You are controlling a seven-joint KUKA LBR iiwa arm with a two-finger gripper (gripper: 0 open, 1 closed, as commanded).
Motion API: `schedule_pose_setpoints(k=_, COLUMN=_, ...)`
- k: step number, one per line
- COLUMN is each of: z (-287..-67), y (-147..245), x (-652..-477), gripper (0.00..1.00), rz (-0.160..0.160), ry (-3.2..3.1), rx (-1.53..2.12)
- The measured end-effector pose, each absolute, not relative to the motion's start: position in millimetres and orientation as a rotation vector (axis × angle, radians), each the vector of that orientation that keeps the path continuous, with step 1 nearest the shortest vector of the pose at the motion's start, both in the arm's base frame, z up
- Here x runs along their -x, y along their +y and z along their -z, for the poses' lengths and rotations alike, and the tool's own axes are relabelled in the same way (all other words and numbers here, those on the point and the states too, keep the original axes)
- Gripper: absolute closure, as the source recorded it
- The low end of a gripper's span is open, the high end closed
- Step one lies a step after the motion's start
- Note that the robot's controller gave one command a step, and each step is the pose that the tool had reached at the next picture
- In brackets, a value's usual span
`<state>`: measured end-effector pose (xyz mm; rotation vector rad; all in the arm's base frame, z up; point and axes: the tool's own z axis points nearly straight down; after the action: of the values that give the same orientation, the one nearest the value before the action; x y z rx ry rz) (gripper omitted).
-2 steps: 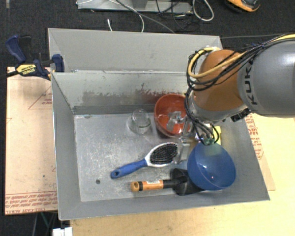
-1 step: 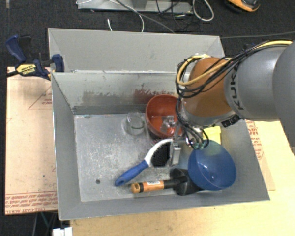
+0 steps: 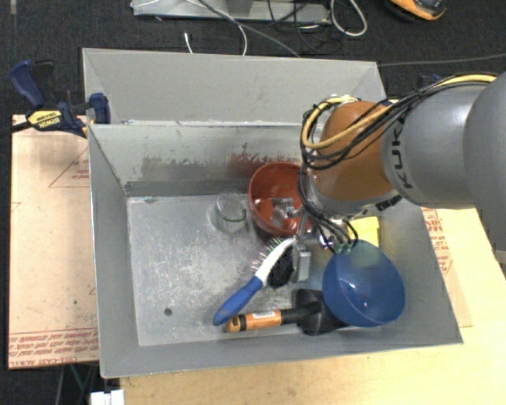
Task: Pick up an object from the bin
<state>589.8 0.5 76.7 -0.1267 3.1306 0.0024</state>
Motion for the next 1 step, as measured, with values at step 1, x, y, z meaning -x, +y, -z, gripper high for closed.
schedule_pose_setpoints(k=1, z=-76.4, y=24.9, x=-585.8, gripper=1.00, rz=-0.004, ry=3.126, rx=0.022)
